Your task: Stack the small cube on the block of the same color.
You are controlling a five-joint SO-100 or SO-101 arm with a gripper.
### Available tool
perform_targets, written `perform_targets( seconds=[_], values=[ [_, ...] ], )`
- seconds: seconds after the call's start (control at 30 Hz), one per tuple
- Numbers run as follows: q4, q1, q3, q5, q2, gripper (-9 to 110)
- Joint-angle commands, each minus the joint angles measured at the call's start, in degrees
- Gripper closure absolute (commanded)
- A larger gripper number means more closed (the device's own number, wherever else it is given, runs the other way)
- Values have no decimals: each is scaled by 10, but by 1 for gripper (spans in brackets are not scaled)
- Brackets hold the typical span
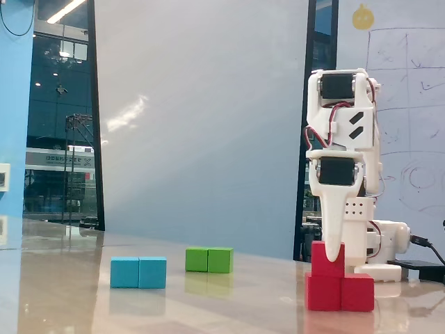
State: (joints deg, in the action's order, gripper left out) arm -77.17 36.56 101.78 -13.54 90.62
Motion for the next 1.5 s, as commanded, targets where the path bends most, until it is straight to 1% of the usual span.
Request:
perform_targets(
  seconds=[0.0, 0.27, 0.5, 0.67, 0.83, 1.0, 1.07, 1.2, 1.3, 1.47],
  values=[
    [-3, -4, -57, -3, 47, 81],
    [3, -36, -57, -4, 51, 81],
    [7, -91, -57, -46, 51, 82],
    [7, -170, -57, -61, 51, 82],
    [11, -281, -57, -56, 51, 82],
    [51, -385, -49, -55, 72, 82],
    [67, -411, -43, -54, 104, 85],
    [93, -422, -2, -54, 160, 96],
    [104, -421, 42, -55, 196, 102],
    [87, -421, 119, -56, 269, 98]
  ],
)
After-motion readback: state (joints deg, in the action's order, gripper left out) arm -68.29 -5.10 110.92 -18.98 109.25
